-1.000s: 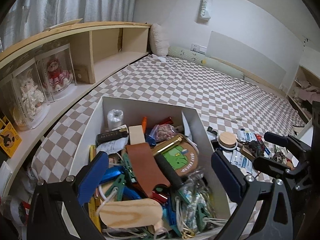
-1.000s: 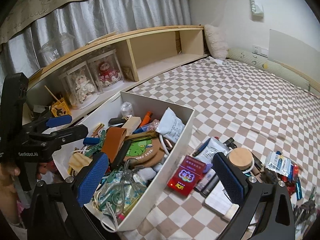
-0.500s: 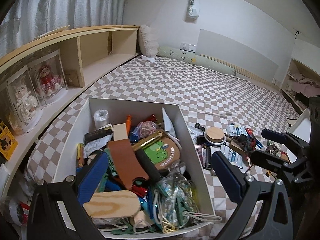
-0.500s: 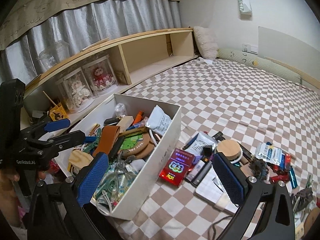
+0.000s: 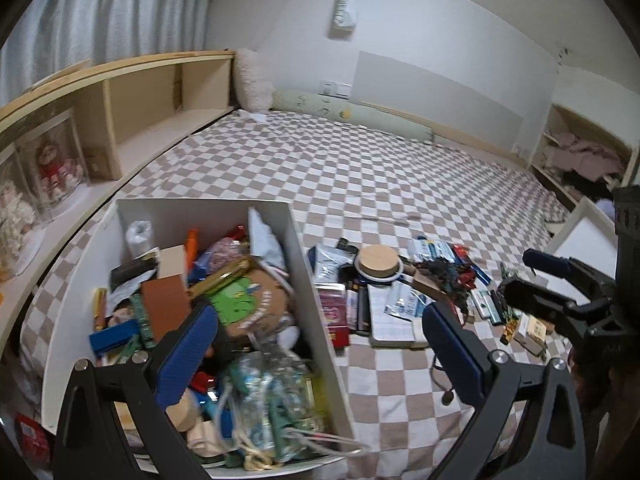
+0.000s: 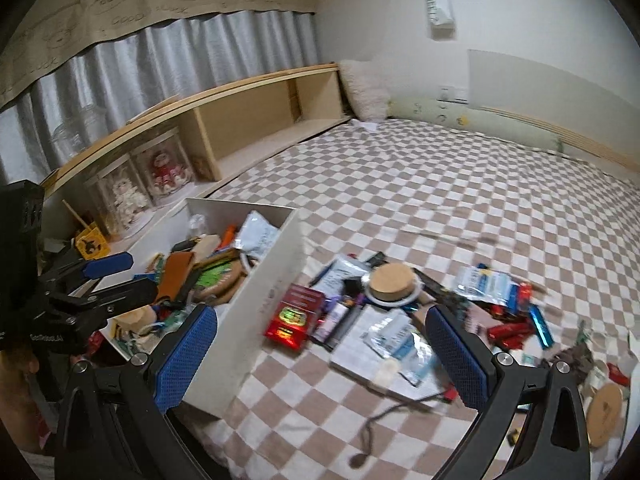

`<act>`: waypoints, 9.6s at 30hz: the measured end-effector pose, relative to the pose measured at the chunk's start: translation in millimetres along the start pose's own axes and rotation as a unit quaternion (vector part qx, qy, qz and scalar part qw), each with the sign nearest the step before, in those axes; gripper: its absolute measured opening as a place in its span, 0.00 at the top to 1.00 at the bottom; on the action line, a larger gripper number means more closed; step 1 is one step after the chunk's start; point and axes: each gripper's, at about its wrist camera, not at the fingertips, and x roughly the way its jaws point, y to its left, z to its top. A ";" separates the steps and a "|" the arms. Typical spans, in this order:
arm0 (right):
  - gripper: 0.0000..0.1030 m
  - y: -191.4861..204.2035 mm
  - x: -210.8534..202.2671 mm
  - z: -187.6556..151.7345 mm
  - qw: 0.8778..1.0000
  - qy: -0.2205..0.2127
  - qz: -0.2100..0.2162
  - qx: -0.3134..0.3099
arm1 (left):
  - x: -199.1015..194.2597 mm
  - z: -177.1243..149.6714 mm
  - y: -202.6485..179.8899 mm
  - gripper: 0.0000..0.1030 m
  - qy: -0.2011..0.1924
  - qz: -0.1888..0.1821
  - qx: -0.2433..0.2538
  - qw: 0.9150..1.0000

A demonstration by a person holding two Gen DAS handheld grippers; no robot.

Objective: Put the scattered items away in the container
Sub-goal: 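Withdraw both open tools from the box back over the scattered items, then grasp the yellow tissue pack with the right tool while the left tool approaches the white sachet, then lift the yellow tissue pack with the right tool, then close the left tool on the white printed medicine sachet, then lift the white sachet with the left tool off the pile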

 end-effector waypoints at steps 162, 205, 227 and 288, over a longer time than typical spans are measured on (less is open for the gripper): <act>0.23 -161.7 -19.2 -162.2 0.976 0.162 -0.030 0.144 | 202.4 -54.7 -152.6 0.71 0.121 -0.130 0.158 0.972; 0.23 -158.3 -26.0 -165.1 0.972 0.161 -0.017 0.169 | 179.7 -64.6 -172.1 0.49 0.085 -0.100 0.200 0.971; 0.23 -168.8 -27.6 -166.3 0.969 0.164 -0.009 0.186 | 234.5 -51.7 -171.3 0.03 0.137 0.006 0.068 0.988; 0.23 -162.5 -25.7 -169.2 0.967 0.162 -0.003 0.195 | 131.2 -98.2 -114.0 0.65 0.166 -0.100 0.059 0.979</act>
